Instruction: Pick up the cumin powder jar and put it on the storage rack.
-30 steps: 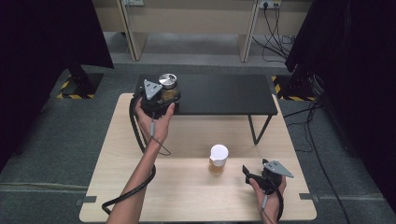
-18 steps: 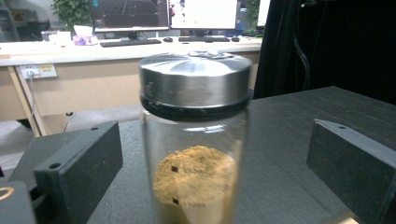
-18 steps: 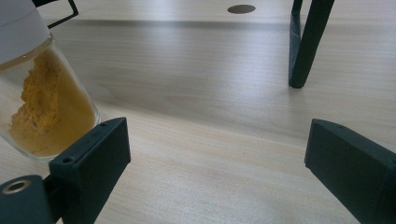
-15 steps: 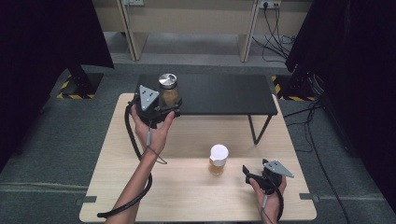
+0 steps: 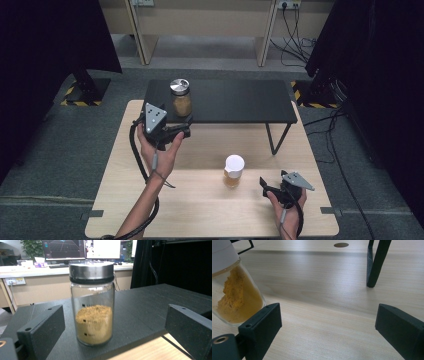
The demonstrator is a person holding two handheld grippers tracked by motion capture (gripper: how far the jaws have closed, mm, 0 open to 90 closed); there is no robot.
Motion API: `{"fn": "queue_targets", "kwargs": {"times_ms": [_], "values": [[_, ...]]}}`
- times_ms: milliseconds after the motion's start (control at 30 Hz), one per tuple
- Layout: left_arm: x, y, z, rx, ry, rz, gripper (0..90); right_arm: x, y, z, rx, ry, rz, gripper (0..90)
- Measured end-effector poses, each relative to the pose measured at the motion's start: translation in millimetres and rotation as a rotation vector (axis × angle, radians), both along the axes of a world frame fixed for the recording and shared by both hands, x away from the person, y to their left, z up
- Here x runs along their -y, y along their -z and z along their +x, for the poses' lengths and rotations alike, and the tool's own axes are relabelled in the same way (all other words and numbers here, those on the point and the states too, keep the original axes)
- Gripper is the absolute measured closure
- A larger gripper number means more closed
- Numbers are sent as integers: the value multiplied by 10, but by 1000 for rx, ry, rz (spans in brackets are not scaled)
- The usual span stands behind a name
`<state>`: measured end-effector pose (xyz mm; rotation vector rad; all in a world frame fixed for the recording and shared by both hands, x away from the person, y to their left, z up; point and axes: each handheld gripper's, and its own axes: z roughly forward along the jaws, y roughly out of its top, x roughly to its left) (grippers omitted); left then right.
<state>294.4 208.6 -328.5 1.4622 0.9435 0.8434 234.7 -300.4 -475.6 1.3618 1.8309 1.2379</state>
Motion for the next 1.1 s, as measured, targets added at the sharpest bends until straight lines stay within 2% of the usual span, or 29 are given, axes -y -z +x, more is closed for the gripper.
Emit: {"fn": "queue_targets", "kwargs": {"times_ms": [333,500,900,1100], "values": [[-75,115,-187,13,29,17,7,-10,2,-3,4,-3,-7,70],[-120,176,-282,19,38,11,4,-19,0,-3,5,-4,-11,70],[-158,340,-440,22,60,17,6,-28,2,-5,6,-7,-12,70],[-187,463,-461,7,99,24,6,-36,1,-6,7,-6,-16,70]]}}
